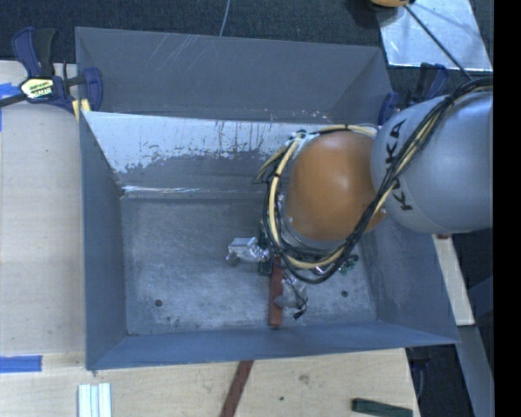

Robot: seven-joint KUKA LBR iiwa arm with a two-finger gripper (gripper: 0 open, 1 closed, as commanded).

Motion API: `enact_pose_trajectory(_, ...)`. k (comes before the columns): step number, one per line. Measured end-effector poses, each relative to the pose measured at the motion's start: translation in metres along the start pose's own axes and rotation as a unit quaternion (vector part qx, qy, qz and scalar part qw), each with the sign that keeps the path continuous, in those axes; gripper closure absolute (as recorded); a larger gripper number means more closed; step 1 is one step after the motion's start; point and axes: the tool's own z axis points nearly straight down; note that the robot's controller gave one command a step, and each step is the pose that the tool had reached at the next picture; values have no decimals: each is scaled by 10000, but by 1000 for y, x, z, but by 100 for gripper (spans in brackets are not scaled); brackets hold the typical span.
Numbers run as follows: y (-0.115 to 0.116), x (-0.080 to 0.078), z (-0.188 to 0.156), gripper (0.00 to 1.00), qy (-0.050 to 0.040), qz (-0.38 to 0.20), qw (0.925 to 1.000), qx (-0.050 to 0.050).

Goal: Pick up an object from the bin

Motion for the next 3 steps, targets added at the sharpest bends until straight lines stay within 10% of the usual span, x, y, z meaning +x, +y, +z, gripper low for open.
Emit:
enact_pose_trajectory(1, -3, 17, 0, 0, 3, -387, 9993, -9)
enact_pose_trajectory(2, -14, -21, 16, 100, 2, -2552, 9669, -8)
enact_pose_trajectory(3, -14, -21, 16, 100, 2, -2540, 9672, -9)
